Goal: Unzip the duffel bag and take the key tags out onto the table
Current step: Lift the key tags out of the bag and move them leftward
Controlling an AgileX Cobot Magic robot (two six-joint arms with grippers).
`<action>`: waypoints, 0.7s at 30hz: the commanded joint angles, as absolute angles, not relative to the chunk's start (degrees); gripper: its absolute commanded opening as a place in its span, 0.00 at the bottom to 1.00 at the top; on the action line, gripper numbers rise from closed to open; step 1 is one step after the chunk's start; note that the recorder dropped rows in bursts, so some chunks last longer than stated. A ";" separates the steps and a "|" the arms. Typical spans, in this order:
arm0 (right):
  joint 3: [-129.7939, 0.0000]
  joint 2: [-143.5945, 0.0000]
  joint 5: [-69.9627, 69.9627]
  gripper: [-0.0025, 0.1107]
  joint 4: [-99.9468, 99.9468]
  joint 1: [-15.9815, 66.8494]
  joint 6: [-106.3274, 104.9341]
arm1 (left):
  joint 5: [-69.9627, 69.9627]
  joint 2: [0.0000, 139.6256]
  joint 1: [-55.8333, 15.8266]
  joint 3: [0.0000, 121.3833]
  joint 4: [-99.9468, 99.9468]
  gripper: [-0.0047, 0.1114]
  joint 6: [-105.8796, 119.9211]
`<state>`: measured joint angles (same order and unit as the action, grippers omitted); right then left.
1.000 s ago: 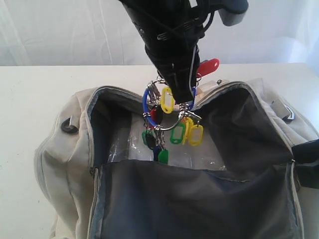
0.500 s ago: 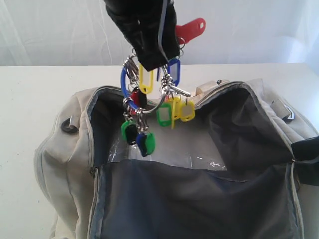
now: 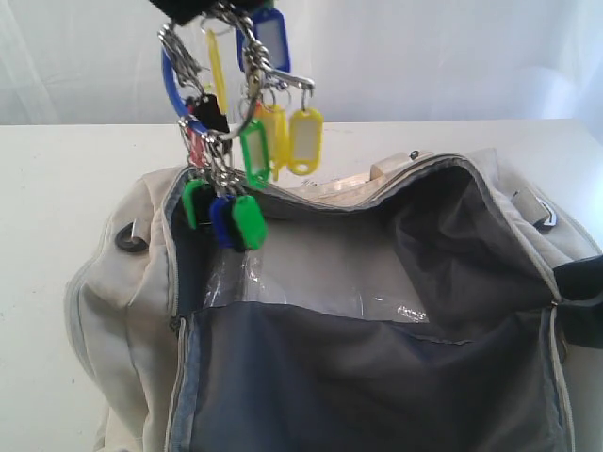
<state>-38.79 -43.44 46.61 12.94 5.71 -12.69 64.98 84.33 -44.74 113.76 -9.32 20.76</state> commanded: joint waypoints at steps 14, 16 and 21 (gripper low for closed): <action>-38.58 -43.14 46.67 0.02 12.94 5.97 -13.20 | 69.96 73.36 -44.70 113.17 -19.76 0.04 11.94; -38.58 -43.14 46.67 0.02 12.94 5.97 -13.20 | 69.96 72.31 -44.70 111.43 -21.21 0.04 11.76; -38.58 -43.14 46.67 0.02 12.94 5.97 -13.20 | 69.96 69.42 -44.70 103.36 -29.00 0.04 8.15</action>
<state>-38.79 -43.44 46.72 12.94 5.71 -12.96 64.98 71.36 -44.74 106.92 -24.56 10.64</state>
